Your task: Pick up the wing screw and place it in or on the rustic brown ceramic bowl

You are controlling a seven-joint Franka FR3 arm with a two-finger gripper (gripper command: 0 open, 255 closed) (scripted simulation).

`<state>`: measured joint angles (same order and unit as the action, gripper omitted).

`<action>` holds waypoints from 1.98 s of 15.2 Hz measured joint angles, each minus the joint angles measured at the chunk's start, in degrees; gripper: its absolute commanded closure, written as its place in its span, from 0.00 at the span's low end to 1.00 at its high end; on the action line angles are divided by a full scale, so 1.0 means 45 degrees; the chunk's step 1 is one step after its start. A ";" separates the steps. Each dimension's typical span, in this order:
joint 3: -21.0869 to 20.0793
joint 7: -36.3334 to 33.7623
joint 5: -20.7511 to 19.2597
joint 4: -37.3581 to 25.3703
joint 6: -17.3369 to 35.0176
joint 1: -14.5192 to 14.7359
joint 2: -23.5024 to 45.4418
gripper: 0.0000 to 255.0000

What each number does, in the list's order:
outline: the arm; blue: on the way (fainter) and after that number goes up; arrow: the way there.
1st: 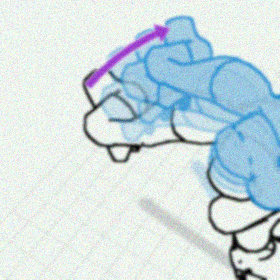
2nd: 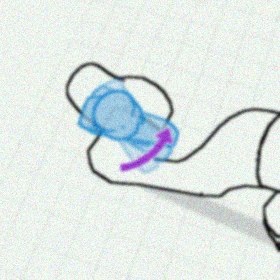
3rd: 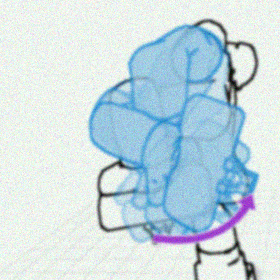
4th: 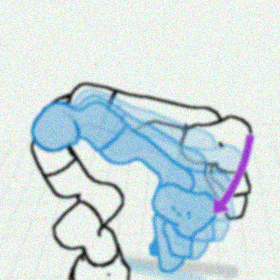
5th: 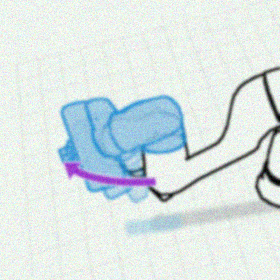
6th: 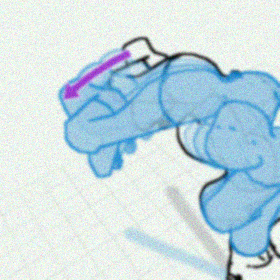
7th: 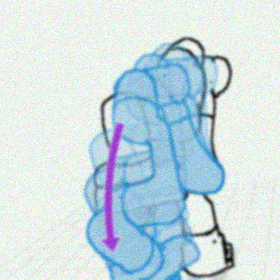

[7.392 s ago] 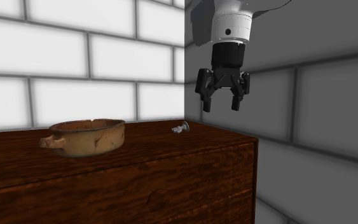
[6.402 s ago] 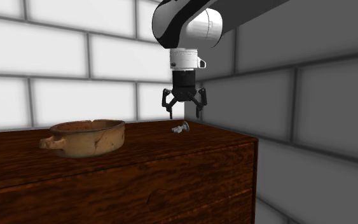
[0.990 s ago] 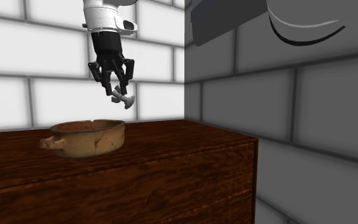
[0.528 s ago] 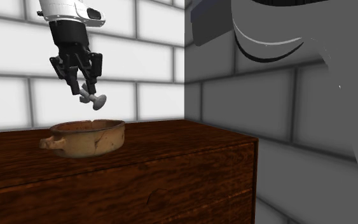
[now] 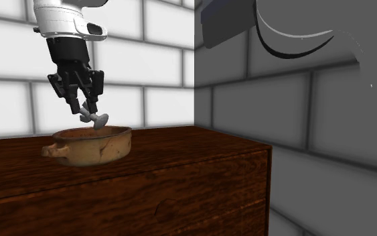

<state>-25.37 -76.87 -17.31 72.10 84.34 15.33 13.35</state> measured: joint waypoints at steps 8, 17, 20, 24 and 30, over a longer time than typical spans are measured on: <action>0.0051 -0.0147 0.0250 0.1920 0.1440 -0.0283 -0.0524 1.00; 0.0049 -0.0160 0.0256 0.1983 0.1492 -0.0286 -0.0542 0.00; 0.0049 -0.0160 0.0256 0.1983 0.1492 -0.0286 -0.0542 0.00; -0.0067 -0.0168 -0.0011 0.0082 0.0054 0.0092 -0.0017 0.00; -0.0098 -0.0170 -0.0095 -0.0529 -0.0442 0.0222 0.0140 0.00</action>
<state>-25.81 -77.64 -17.73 69.72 82.35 16.33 13.98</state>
